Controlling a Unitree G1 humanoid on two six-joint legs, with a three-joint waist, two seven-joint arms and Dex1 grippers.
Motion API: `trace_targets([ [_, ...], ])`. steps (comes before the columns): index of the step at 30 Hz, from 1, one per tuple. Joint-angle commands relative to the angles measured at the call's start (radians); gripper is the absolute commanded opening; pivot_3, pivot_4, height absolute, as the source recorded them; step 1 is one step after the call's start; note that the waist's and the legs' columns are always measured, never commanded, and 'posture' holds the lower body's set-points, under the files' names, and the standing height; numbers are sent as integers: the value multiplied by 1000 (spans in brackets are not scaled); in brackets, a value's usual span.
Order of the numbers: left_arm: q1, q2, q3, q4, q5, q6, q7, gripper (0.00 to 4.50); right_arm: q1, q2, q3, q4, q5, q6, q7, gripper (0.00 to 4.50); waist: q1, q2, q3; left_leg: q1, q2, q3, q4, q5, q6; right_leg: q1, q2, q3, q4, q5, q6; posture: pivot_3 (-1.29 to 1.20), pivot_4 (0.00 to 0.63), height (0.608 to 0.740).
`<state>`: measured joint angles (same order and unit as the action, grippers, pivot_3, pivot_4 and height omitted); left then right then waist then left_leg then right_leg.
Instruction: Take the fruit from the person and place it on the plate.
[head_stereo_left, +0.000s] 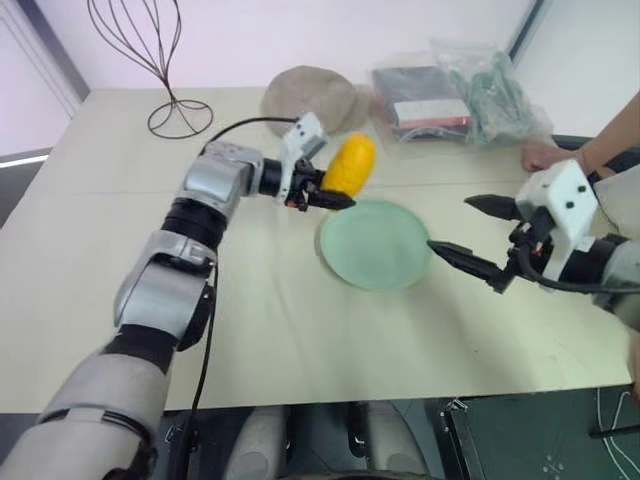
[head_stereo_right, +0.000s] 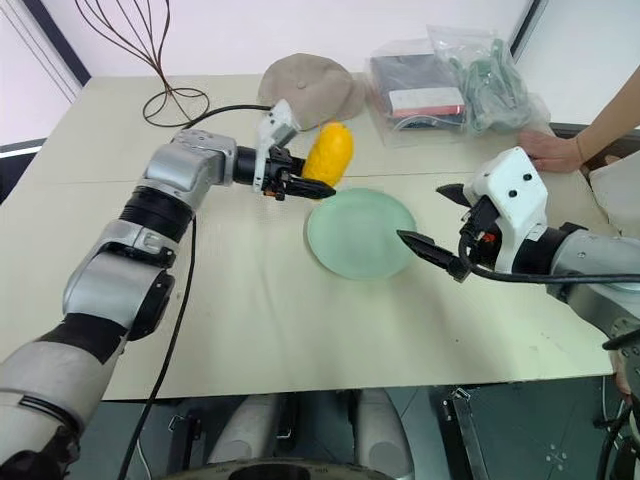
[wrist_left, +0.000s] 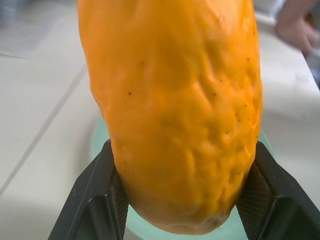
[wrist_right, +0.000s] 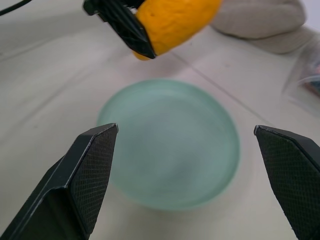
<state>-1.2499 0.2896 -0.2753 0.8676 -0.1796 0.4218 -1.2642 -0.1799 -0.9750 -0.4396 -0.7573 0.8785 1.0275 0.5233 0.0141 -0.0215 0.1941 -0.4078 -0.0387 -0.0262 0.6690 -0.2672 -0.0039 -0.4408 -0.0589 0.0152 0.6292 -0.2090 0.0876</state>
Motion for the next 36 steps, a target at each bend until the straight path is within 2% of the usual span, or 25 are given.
trace_targets([
  [1,-56,-54,-28,61,63,-68,-12,2198,4,-4,-49,-36,18,-2,-25,4500,-1,0,0,0,0,0,0,0,0,0,0,0,0,0,0,0,150,740],
  [9,-71,-171,-62,205,174,-145,0,2198,25,-8,-76,-52,46,5,-57,4500,-4,0,0,0,1,0,0,0,1,0,1,0,0,0,0,0,150,740],
  [20,-46,-206,-58,259,256,-209,12,2198,52,-9,-94,-68,77,1,-96,4500,-1,0,0,0,1,0,0,0,1,0,1,0,0,0,0,0,150,740],
  [24,-43,-208,-52,264,271,-216,10,4238,50,-11,-92,-66,79,-3,-103,4500,-1,0,0,0,1,0,0,0,1,0,1,0,0,0,0,0,150,740],
  [25,-44,-208,-50,264,271,-214,5,4467,51,-11,-91,-66,79,-4,-104,4500,-1,0,0,0,1,0,0,0,1,0,1,0,0,0,0,0,150,740],
  [32,-50,-197,-13,251,251,-195,-17,4467,50,-11,-89,-67,82,-5,-109,4500,-1,0,0,0,1,0,0,0,1,0,1,0,0,0,0,0,150,740],
  [36,-97,-165,74,222,187,-144,-20,4467,50,-15,-89,-64,83,-7,-107,4500,-2,0,0,0,1,0,0,0,1,0,1,0,0,0,0,0,150,740],
])
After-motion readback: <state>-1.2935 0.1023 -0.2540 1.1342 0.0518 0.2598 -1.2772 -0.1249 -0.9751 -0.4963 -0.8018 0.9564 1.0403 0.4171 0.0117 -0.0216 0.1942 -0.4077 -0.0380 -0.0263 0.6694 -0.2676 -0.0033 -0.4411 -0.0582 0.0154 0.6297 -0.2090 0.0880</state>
